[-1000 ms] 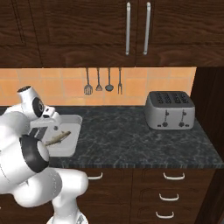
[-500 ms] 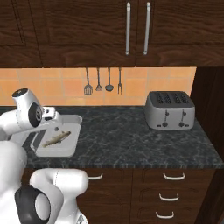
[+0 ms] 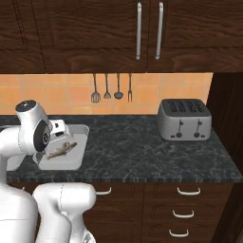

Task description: Place one mushroom and one fish in each tupperware on the nearby counter, to pack two identical lunches.

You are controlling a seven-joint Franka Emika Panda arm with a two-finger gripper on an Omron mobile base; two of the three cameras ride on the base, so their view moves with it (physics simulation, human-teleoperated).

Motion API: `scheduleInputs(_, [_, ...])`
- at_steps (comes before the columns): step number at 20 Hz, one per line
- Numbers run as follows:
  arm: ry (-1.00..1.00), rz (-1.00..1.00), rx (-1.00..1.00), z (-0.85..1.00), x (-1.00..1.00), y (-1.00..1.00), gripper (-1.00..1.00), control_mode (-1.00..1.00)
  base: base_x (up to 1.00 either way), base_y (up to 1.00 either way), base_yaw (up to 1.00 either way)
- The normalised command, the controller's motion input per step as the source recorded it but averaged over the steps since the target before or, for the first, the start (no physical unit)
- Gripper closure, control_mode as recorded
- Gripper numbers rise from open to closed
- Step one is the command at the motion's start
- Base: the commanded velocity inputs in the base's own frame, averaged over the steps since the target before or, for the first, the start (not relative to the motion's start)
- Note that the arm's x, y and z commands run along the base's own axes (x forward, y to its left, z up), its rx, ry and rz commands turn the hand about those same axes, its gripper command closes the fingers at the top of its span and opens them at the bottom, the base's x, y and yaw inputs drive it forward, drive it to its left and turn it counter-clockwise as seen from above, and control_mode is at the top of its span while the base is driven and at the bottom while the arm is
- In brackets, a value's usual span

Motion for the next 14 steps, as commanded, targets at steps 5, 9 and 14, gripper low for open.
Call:
scheduleInputs(5, [-0.04,0.02,0.05,0.05,-0.66,-0.39,-1.0,-1.0,0.0,0.0,0.0])
scheduleInputs(9, [-0.05,0.0,0.01,0.02,-0.21,-0.1,-1.0,-1.0,0.0,0.0,0.0])
scheduleInputs(14, [-0.03,0.0,0.0,0.0,-0.05,0.0,-1.0,-1.0,0.0,0.0,0.0])
